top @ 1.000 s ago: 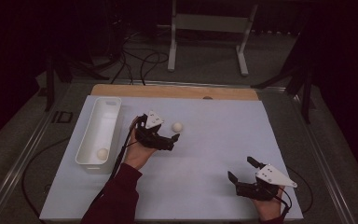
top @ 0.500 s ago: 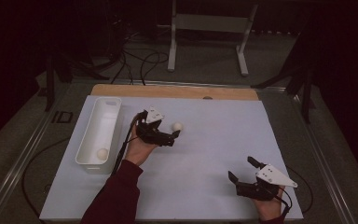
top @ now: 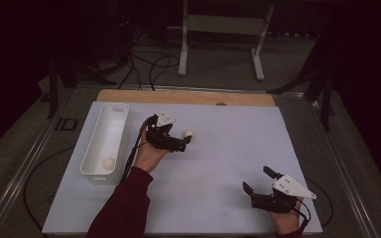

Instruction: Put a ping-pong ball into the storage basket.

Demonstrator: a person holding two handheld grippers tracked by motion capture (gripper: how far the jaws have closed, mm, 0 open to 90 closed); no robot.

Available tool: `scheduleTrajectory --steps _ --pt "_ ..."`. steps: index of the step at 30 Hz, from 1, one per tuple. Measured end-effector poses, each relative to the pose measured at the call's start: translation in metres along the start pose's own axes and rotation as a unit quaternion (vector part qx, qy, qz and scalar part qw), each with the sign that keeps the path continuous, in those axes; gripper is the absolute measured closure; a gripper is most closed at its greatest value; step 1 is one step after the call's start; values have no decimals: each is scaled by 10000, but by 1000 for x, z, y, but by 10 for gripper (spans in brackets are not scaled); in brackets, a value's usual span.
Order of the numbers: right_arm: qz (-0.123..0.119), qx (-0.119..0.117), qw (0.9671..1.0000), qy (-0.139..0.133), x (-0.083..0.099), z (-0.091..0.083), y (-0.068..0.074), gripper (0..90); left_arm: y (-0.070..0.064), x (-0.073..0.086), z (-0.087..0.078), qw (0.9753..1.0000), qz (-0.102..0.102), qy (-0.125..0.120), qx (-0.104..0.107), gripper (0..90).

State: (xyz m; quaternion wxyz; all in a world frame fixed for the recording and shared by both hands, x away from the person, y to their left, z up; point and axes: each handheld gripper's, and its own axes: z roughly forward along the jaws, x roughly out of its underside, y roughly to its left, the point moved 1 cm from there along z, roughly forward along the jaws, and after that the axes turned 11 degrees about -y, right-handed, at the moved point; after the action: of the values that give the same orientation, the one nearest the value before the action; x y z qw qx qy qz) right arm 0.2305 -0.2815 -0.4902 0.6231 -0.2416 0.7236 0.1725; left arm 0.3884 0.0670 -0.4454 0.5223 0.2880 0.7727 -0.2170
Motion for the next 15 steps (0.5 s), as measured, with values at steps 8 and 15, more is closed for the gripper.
scheduleTrajectory --steps 8,15 --pt "11 3 10000 -1 0 -1 0 96 1 -3 6 10000 13 32 5 2" --pt "11 1 10000 2 0 0 0 96 3 -3 10 10000 11 69 -15 2"
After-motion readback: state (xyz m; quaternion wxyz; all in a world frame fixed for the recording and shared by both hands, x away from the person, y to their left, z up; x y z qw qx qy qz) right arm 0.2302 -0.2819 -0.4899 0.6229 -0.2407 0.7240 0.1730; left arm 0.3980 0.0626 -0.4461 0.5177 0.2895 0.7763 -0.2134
